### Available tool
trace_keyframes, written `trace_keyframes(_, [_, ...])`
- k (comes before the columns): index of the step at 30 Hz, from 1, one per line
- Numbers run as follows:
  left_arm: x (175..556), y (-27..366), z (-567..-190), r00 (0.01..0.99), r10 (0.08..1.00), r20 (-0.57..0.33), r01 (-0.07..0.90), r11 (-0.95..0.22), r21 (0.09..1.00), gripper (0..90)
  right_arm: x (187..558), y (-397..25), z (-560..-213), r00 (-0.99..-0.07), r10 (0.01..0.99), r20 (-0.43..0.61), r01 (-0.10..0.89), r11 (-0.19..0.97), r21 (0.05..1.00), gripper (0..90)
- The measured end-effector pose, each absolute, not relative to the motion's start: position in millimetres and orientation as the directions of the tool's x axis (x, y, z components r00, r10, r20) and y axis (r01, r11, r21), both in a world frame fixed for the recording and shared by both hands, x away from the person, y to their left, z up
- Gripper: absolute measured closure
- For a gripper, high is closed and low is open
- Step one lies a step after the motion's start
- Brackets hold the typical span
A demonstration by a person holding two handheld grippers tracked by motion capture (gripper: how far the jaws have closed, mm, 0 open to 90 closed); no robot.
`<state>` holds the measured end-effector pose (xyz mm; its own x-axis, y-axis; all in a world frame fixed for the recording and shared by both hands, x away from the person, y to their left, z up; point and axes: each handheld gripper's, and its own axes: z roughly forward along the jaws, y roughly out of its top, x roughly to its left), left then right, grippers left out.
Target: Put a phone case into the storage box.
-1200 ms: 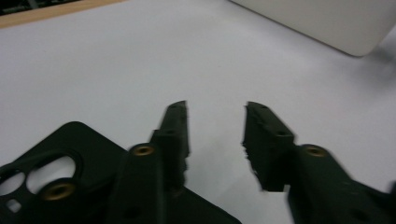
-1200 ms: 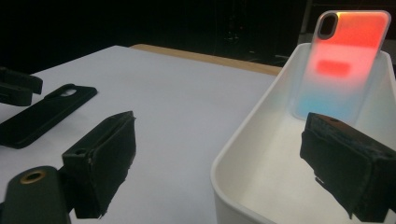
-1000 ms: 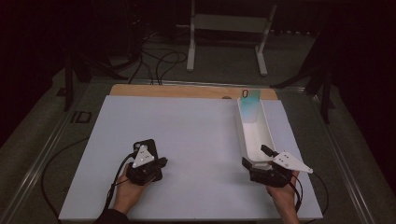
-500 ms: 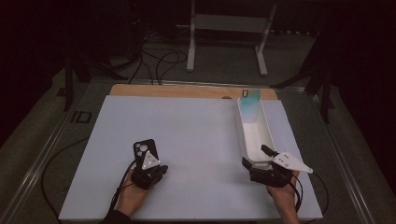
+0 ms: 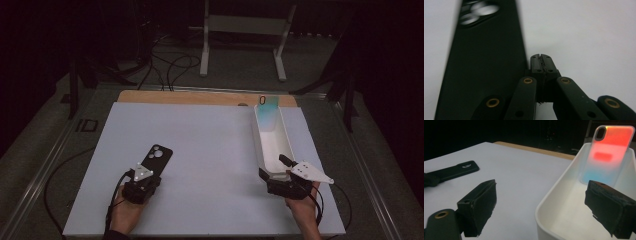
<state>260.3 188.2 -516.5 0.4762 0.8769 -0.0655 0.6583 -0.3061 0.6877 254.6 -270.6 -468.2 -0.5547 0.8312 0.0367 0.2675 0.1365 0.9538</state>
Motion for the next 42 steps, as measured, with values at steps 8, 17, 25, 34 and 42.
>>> trace_keyframes(8, [263.1,191.4,-518.3,0.456,0.888,-0.052,0.663,-0.300,0.686,90.0,255.1,-270.9,-469.5,-0.575,0.818,0.026,0.240,0.139,0.961,10.7])
trace_keyframes(17, [251.5,197.1,-494.5,0.508,0.860,-0.048,0.495,-0.245,0.834,77.2,254.7,-271.5,-468.6,-0.585,0.810,0.041,0.248,0.131,0.960,10.7])
trace_keyframes(25, [240.2,213.1,-473.3,0.491,0.871,-0.025,0.388,-0.193,0.901,29.4,252.4,-270.6,-466.8,-0.602,0.798,0.028,0.239,0.146,0.960,10.8])
trace_keyframes(34, [232.8,238.0,-462.1,0.441,0.897,0.013,0.341,-0.181,0.922,11.6,250.1,-269.1,-466.0,-0.602,0.799,0.012,0.229,0.158,0.961,8.0])
trace_keyframes(42, [232.3,248.8,-458.9,0.439,0.898,0.011,0.332,-0.173,0.927,3.4,249.0,-267.9,-468.4,-0.601,0.799,-0.003,0.215,0.165,0.962,7.6])
